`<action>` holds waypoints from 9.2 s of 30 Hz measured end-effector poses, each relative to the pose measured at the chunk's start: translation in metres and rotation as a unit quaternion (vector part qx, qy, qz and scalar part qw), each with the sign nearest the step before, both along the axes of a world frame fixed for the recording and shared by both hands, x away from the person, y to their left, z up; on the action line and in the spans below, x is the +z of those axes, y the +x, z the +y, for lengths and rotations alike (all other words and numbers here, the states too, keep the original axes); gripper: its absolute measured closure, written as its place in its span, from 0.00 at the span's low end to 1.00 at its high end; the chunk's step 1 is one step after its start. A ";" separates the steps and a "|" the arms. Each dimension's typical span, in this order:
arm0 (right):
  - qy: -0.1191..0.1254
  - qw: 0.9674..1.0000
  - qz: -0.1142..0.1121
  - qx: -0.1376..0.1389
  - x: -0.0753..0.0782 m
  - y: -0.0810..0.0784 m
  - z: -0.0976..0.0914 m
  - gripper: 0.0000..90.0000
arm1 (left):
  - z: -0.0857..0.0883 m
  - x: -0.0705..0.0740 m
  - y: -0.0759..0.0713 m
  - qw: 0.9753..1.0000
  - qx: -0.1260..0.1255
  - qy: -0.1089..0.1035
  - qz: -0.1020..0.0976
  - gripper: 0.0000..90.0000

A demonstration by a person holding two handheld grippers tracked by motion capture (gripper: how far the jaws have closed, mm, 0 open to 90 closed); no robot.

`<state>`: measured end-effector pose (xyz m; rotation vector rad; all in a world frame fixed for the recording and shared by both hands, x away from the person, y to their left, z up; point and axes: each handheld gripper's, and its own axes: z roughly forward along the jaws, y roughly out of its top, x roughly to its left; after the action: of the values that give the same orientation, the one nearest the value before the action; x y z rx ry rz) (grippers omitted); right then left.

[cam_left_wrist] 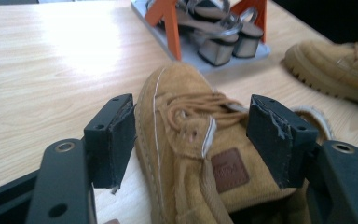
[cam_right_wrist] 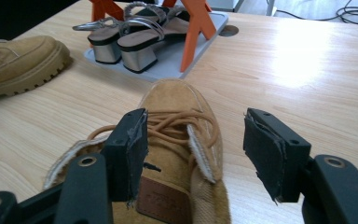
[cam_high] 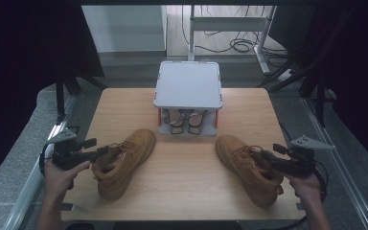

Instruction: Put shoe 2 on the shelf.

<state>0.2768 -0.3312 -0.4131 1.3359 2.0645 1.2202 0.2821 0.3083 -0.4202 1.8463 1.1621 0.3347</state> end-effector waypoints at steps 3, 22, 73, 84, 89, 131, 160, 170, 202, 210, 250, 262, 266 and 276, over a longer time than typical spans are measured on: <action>-0.004 1.000 0.004 0.001 0.000 0.001 -0.002 0.45 | -0.001 0.002 -0.002 1.000 -0.001 0.009 0.003 0.37; -0.016 1.000 0.008 0.001 0.002 -0.002 -0.006 0.45 | -0.016 -0.012 0.009 0.993 0.006 0.075 0.090 0.55; 0.039 0.994 0.098 0.016 -0.016 0.004 -0.015 0.87 | -0.006 -0.019 0.012 0.994 -0.013 -0.041 0.097 0.87; 0.037 0.997 0.058 0.024 0.000 -0.001 -0.006 0.87 | 0.001 -0.010 0.006 0.993 -0.022 -0.083 0.081 0.86; 0.055 0.998 0.042 0.016 0.006 -0.007 -0.012 0.87 | 0.010 -0.002 0.001 0.992 -0.021 -0.109 0.067 0.86; 0.153 0.985 -0.068 -0.036 0.085 -0.007 -0.038 0.87 | 0.029 0.087 0.018 0.983 0.003 -0.181 -0.030 0.86; 0.170 0.979 -0.100 -0.045 0.140 0.047 -0.004 0.86 | -0.016 0.135 0.081 0.979 -0.013 -0.200 -0.042 0.86; 0.172 0.979 -0.105 -0.040 0.150 0.063 0.015 0.86 | -0.032 0.144 0.102 0.979 -0.011 -0.200 -0.039 0.86; 0.183 0.977 -0.094 -0.051 0.161 0.122 0.084 0.86 | -0.081 0.158 0.145 0.981 -0.014 -0.191 -0.028 0.85; 0.182 0.977 -0.092 -0.054 0.159 0.130 0.093 0.86 | -0.087 0.155 0.154 0.981 -0.013 -0.192 -0.021 0.85; 0.220 0.970 -0.060 -0.088 0.119 0.221 0.149 0.81 | -0.111 0.117 0.241 0.967 0.031 -0.248 0.040 0.82; 0.209 0.972 -0.059 -0.085 0.118 0.223 0.140 0.82 | -0.102 0.114 0.244 0.967 0.036 -0.247 0.052 0.81; 0.226 0.969 -0.051 -0.092 0.119 0.223 0.143 0.83 | -0.109 0.116 0.241 0.963 0.042 -0.261 0.058 0.81; 0.203 0.972 -0.050 -0.105 0.119 0.219 0.143 0.82 | -0.111 0.110 0.239 0.961 0.040 -0.265 0.065 0.77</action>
<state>0.4955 -0.1882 -0.2938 1.5824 1.6087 1.6311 0.5207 0.1973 -0.3101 1.3669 1.2703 -0.0591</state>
